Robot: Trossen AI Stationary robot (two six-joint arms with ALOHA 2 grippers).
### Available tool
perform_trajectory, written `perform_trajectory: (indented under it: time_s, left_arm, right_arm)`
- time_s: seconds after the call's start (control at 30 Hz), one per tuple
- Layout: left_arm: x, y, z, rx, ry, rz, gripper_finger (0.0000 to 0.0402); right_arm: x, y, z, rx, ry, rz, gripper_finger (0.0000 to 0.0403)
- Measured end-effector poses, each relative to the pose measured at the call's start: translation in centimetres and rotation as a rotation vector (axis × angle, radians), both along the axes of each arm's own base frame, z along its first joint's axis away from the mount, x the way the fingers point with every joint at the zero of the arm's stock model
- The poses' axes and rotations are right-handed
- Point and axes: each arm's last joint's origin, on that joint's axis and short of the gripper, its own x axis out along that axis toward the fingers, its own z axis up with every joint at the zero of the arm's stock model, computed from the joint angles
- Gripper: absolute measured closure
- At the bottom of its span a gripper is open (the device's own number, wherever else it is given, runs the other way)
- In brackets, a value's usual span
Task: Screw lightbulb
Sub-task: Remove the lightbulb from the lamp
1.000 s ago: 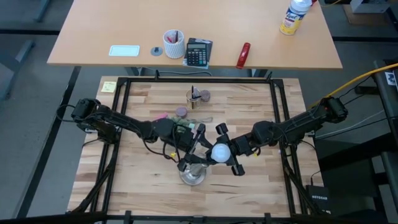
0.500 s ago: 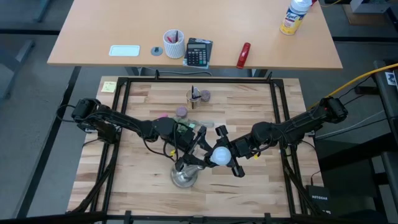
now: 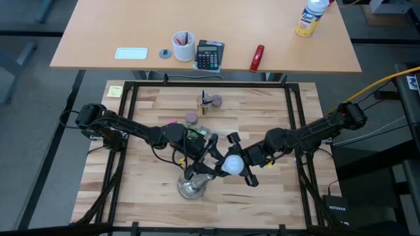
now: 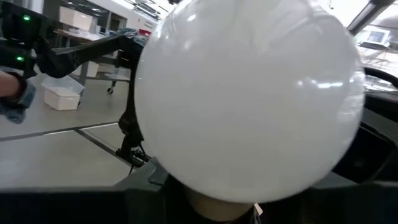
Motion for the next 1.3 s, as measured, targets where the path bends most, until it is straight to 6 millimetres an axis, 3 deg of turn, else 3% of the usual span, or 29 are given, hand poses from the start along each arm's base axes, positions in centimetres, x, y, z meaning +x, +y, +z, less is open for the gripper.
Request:
perform_trajectory:
  time_s: [0.47,0.63,0.9,1.3]
  left_arm:
    - [0.3,1.1,0.3,0.148,-0.126,0.154,0.0188]
    - [0.3,1.1,0.2,0.143,-0.117,0.163,0.0188]
    - [0.3,1.0,0.2,0.146,-0.111,0.151,0.0188]
    - [0.2,0.9,0.2,0.086,-0.086,0.033,0.0188]
  right_arm:
    - [0.2,-0.5,1.2,0.118,0.027,-0.200,0.0183]
    - [0.2,-0.6,1.3,0.119,0.020,-0.194,0.0160]
    - [0.2,-0.4,1.2,0.099,0.016,-0.133,0.0201]
    - [0.1,-0.2,1.2,0.070,0.009,-0.043,0.0198]
